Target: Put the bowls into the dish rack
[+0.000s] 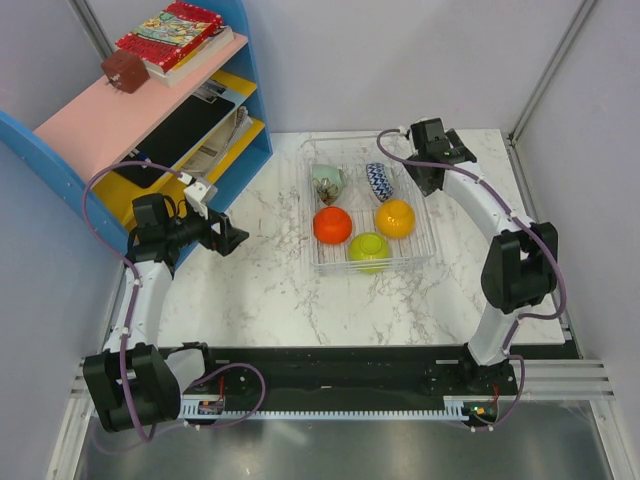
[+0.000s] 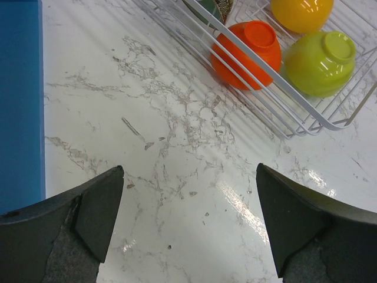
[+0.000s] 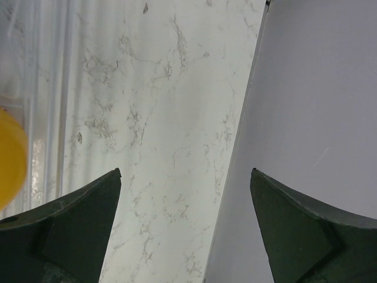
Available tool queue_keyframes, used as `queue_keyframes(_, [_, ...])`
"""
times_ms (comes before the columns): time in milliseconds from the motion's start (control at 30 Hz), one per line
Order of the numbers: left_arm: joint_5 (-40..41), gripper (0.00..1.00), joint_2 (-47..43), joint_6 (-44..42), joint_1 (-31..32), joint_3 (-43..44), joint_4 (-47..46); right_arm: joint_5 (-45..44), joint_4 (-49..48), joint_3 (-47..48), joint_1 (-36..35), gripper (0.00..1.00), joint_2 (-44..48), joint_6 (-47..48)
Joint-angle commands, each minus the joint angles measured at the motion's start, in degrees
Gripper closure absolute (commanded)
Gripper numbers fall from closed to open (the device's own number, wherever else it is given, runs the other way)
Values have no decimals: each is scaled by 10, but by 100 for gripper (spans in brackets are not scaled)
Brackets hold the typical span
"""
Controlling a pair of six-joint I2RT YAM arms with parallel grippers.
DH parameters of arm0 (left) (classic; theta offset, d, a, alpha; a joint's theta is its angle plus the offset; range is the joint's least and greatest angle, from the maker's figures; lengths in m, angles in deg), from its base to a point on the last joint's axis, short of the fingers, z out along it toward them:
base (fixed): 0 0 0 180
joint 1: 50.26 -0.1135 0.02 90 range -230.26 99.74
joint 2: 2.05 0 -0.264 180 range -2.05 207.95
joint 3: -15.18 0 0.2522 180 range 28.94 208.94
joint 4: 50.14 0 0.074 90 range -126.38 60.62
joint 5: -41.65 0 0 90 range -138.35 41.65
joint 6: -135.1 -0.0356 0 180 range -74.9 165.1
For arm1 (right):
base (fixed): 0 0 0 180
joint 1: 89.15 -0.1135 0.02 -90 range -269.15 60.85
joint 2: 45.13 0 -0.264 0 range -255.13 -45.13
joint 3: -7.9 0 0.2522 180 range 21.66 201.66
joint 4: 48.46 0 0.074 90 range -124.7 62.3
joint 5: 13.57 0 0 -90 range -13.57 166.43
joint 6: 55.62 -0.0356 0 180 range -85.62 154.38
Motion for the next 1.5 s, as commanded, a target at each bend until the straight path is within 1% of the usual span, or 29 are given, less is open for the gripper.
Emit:
queue_keyframes(0, [-20, 0, -13, 3, -2, -4, -19, -33, -28, -17, 20, 3, -32, -28])
queue_keyframes(100, [-22, 0, -13, 4, -2, -4, -18, -30, -35, -17, 33, 3, -55, -37])
queue_keyframes(233, [-22, 0, -13, 4, -2, -4, -18, -5, -36, -18, 34, 3, -79, -52])
queue_keyframes(467, [-23, 0, -12, 1, -3, -5, -18, 67, -23, -13, 32, 3, -77, -66])
queue_keyframes(633, [-23, 0, -13, 1, -3, -5, -17, 87, -15, -14, 22, 3, -79, -69])
queue_keyframes(800, [-21, 0, -14, 0, -2, -5, -19, 94, 19, -9, 5, 3, -84, -69])
queue_keyframes(967, [-22, 0, -13, 1, -2, -5, -18, 123, 56, 9, 2, 3, -78, -79])
queue_keyframes(1300, [-24, 0, -13, 1, -2, -5, -19, 100, 46, 10, -18, 3, -79, -79])
queue_keyframes(1467, [-24, 0, -13, 1, -2, -5, -17, 33, 24, 16, -29, 3, -92, -82])
